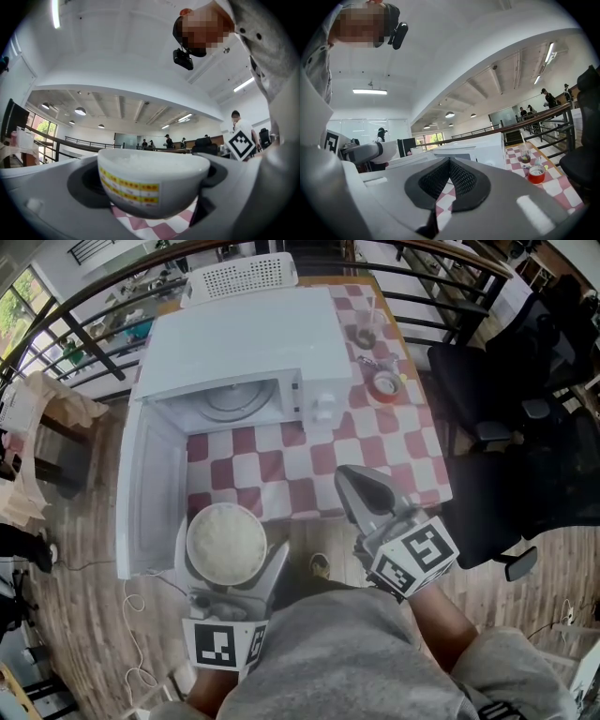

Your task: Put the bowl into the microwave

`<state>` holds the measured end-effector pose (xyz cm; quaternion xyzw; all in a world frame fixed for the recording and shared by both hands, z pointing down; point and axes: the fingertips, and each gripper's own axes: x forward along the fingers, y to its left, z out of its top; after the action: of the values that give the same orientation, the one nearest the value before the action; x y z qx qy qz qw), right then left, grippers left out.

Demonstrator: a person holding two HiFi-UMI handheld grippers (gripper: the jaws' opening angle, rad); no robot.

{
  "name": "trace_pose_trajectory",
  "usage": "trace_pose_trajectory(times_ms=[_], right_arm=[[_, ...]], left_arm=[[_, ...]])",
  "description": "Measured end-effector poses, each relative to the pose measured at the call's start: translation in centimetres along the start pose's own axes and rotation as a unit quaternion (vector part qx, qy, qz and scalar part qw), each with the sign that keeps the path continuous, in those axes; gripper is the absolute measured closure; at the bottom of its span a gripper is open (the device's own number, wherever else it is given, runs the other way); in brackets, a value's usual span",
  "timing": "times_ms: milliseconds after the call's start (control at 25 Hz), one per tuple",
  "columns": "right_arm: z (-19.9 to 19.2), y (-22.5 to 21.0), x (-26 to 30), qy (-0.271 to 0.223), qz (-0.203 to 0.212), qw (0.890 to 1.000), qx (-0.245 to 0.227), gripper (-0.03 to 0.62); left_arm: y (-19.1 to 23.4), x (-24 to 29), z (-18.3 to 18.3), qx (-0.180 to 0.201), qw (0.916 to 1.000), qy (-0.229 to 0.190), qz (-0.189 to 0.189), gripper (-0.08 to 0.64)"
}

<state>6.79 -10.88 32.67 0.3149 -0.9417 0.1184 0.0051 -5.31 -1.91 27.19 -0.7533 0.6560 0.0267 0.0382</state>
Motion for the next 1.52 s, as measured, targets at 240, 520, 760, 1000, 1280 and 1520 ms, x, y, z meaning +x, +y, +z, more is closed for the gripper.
trace_pose_trajectory(times_ms=[240,520,760,1000,1280,1520], right_arm=[[-0.1,0.5,2.3,0.012,-0.015,1.000,-0.005,0.592],[-0.1,0.7,5.0,0.029,-0.028,0.999,-0.006,0.592],[-0.4,0.9,6.3,0.039,-0.033,0.999,-0.009,0.592],[-0.3,1.2,7.5,0.041,-0.043,0.998,-0.014,0.592],[-0.8,1.4,9.5,0.046,-0.054,0.997,-0.018,0.592],[-1.3,1.0,11.4,0.048,-0.068,0.996,-0.020,0.592]], left_arm=[[2.6,1.2,-0.9,-0.015,0.9998,0.008,-0.007,0.023],[5.3,3.4,-1.9,-0.029,0.9992,0.018,-0.019,0.023],[6.5,4.9,-3.1,-0.033,0.9988,0.022,-0.029,0.023],[7.7,6.2,-3.9,-0.041,0.9980,0.025,-0.041,0.023],[9.5,7.7,-5.2,-0.045,0.9971,0.033,-0.052,0.023],[11.0,9.2,-6.7,-0.049,0.9964,0.035,-0.059,0.023]])
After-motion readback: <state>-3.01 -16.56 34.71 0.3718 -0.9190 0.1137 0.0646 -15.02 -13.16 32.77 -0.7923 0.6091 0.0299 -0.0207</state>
